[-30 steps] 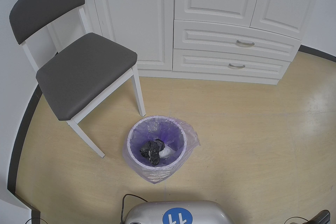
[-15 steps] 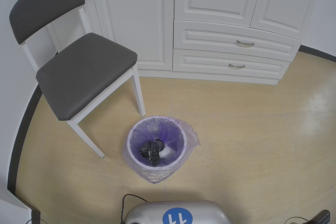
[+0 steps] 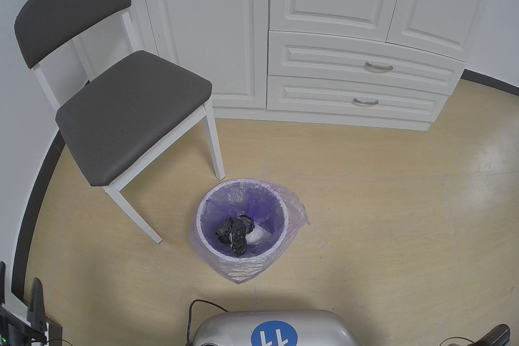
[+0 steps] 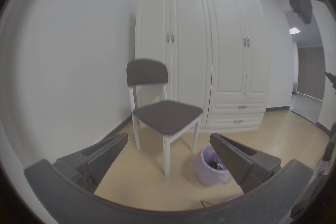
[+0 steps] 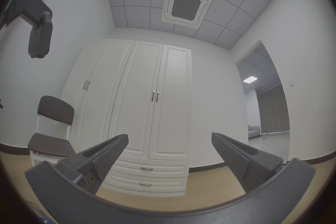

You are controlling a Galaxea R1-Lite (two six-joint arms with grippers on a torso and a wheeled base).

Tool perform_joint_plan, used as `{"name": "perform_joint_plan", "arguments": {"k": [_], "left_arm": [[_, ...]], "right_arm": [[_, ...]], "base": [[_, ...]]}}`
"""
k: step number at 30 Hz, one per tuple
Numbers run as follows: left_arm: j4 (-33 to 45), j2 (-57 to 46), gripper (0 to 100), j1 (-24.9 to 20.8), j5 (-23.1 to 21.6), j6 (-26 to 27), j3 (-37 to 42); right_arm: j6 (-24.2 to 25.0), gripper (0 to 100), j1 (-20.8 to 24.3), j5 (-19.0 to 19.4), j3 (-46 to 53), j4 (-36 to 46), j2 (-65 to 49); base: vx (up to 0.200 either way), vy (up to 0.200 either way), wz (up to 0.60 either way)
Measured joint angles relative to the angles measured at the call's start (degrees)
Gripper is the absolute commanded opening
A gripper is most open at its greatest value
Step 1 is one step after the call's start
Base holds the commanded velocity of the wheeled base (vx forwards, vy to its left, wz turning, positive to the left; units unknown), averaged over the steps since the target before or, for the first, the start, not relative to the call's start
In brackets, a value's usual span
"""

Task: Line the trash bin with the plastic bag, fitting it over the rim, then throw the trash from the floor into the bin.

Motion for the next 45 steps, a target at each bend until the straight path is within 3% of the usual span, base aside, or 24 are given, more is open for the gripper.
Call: {"name": "perform_joint_plan", "arguments": {"k": [7,18,25,28,32,41,45], "left_arm": [[7.08,0.0,100,-0.04,-1.49,-1.84,0.66],[8.46,0.05,100,-0.13,-4.07,0.87,0.72],[8.56,0.06,100,-0.13,-4.16,0.88,0.72],[8.57,0.06,100,-0.13,-4.16,0.9,0.72],[8.59,0.06,100,-0.13,-4.16,0.98,0.72],[8.59,0.09,100,-0.13,-4.25,0.93,0.72],[8.59,0.11,100,-0.13,-4.25,0.93,0.72]], "right_arm": [[0.77,100,0.0,-0.29,1.19,7.01,0.05],[2.1,100,-0.06,-0.46,1.33,21.43,0.09],[5.74,100,-0.06,-0.73,1.35,35.45,0.11],[7.69,100,-0.09,-0.3,1.35,37.94,0.11],[7.77,100,-0.11,1.91,1.35,38.21,0.13],[8.64,100,-0.11,15.1,1.35,38.86,0.16],[9.17,100,-0.06,13.26,1.35,38.84,0.16]], "base": [[0.0,0.0,0.0],[0.0,0.0,0.0],[0.0,0.0,0.0],[0.0,0.0,0.0],[0.0,0.0,0.0],[0.0,0.0,0.0],[0.0,0.0,0.0]]}}
